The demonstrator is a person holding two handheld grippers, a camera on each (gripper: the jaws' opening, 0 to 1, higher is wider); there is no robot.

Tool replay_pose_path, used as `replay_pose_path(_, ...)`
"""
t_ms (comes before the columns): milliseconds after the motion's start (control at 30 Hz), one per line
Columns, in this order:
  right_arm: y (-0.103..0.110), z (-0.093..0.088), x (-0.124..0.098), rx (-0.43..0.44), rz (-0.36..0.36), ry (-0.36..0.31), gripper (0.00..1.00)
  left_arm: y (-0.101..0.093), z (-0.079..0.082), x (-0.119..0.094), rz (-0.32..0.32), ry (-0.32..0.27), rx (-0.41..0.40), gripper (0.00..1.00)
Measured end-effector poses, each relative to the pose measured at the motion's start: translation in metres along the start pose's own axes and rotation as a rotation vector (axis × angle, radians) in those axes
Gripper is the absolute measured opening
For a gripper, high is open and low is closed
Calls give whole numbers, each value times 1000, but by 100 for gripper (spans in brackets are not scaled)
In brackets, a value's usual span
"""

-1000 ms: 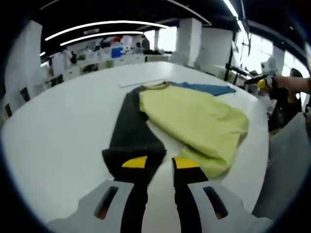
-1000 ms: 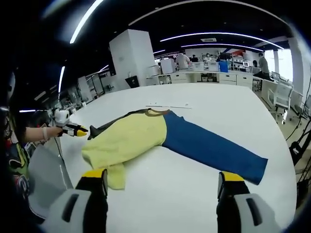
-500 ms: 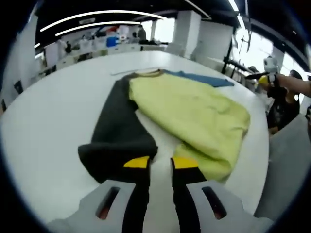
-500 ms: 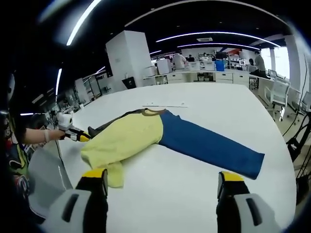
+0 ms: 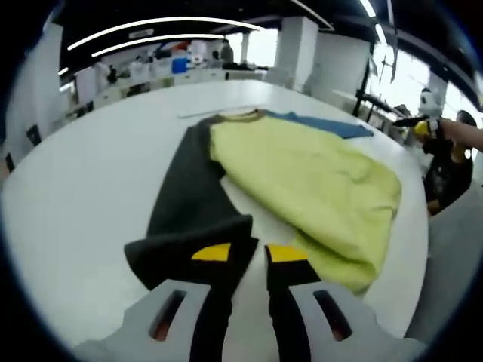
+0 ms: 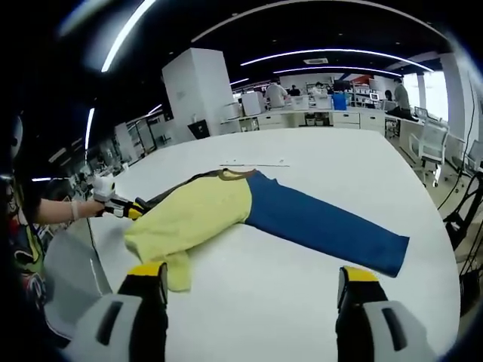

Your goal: Fold the garment on the visible template until the final outline fits inside the template.

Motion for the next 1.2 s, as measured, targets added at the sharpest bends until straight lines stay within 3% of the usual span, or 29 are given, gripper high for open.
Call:
replay_pose_path(567, 3, 0, 4, 3, 7, 1, 94, 7, -11, 0, 27, 41, -33, 8)
replay_pose_path(933, 5, 0, 3, 6, 4, 0, 94, 7, -12, 0, 44, 29, -26, 0)
replay_pose_path(1033, 9, 0, 4, 3, 7, 1, 93, 6, -13, 1, 50, 33, 13, 0)
replay_pose_path(1200, 7, 2, 5, -2, 11, 4, 93, 7, -13, -1, 2, 59, 21, 2)
Point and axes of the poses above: the point that each gripper's makers call its tool centre point, and the gripper's own axes: x roughly forward along the fingers, y roughly to its left, z roughly out of its top, the point moved 9 cm from there along -x, roughly backward along the fingers, and after that the axes turned 1 degree about y, right-handed, at the moved point
